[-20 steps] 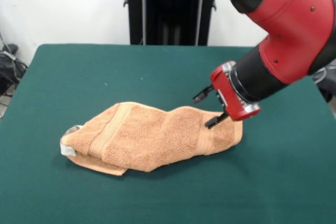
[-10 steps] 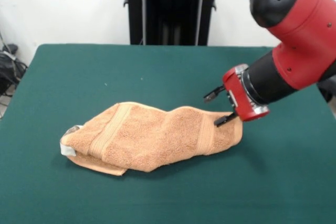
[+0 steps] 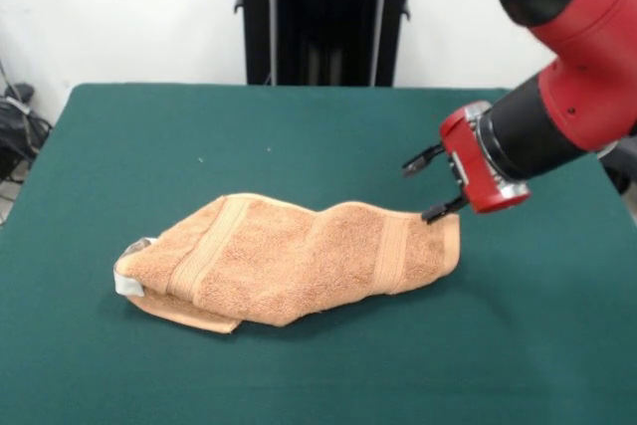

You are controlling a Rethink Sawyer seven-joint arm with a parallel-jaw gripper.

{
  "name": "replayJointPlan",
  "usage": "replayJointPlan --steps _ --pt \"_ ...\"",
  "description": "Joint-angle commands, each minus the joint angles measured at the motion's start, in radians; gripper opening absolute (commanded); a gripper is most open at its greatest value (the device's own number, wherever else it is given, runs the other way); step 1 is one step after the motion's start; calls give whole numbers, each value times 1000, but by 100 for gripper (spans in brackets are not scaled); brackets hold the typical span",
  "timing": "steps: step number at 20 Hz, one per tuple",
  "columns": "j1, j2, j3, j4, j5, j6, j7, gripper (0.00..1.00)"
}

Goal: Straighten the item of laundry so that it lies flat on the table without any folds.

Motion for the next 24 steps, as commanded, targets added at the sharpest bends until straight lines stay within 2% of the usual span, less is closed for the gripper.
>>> replayJointPlan --steps 1,6,13,24 --pt "-7 -31 69 41 40 19 247 100" --pt "-20 -20 81 52 31 -24 240 100" --pt "-12 41 69 24 26 -65 289 100" --pt "-1 63 55 29 28 -94 309 100"
